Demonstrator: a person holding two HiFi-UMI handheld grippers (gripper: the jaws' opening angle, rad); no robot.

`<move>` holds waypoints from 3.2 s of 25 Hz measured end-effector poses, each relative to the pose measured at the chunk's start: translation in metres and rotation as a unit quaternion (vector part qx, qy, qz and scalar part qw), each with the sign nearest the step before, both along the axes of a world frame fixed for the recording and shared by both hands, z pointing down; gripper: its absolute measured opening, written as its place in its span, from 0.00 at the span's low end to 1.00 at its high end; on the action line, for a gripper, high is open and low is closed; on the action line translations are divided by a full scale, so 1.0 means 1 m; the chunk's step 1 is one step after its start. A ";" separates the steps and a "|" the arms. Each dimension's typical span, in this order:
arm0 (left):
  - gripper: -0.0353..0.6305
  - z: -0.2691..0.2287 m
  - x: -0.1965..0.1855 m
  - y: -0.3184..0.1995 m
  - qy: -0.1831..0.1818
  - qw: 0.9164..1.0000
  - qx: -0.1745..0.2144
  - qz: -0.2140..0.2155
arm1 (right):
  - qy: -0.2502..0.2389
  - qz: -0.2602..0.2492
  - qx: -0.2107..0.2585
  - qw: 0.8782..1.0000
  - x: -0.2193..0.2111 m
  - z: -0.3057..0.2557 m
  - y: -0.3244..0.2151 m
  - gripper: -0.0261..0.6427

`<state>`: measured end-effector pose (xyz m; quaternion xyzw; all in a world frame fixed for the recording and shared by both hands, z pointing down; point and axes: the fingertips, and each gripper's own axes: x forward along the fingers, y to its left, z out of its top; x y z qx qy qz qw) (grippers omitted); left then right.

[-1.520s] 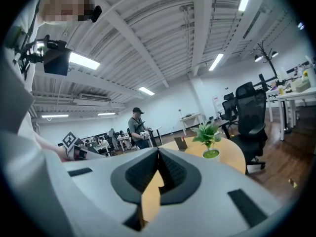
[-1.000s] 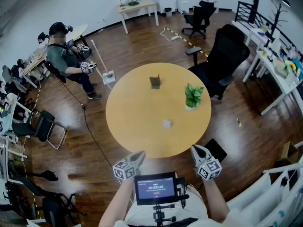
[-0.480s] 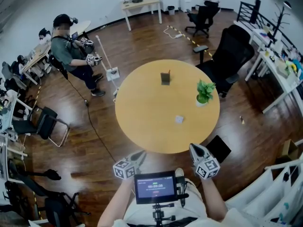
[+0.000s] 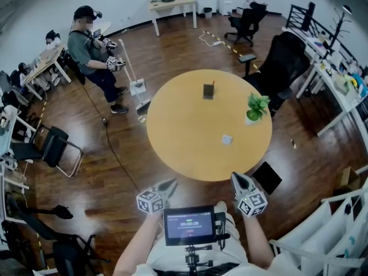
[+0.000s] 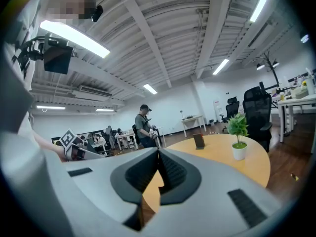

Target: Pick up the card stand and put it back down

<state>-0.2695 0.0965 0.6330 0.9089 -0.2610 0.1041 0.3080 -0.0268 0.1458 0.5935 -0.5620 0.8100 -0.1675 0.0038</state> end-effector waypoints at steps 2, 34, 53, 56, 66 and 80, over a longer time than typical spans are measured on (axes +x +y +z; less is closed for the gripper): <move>0.05 0.004 -0.011 0.004 0.000 1.000 -0.005 0.002 | 0.001 0.007 0.002 1.000 -0.007 -0.001 0.003 0.05; 0.05 -0.009 0.129 0.023 0.013 0.997 -0.021 0.068 | 0.025 0.058 0.005 0.998 0.102 -0.020 0.040 0.06; 0.05 0.015 0.125 0.004 -0.004 0.999 -0.017 0.030 | 0.008 0.045 -0.026 0.999 0.131 0.013 0.048 0.17; 0.05 0.026 0.114 0.008 -0.012 0.999 -0.025 0.019 | 0.011 0.044 -0.044 0.998 0.132 0.032 0.053 0.17; 0.05 0.039 0.100 0.013 -0.022 0.999 -0.034 0.006 | 0.039 0.042 -0.067 0.996 0.134 0.048 0.059 0.17; 0.05 0.020 0.125 0.021 -0.021 0.999 -0.020 0.030 | 0.121 0.054 -0.060 0.989 0.139 0.034 0.066 0.17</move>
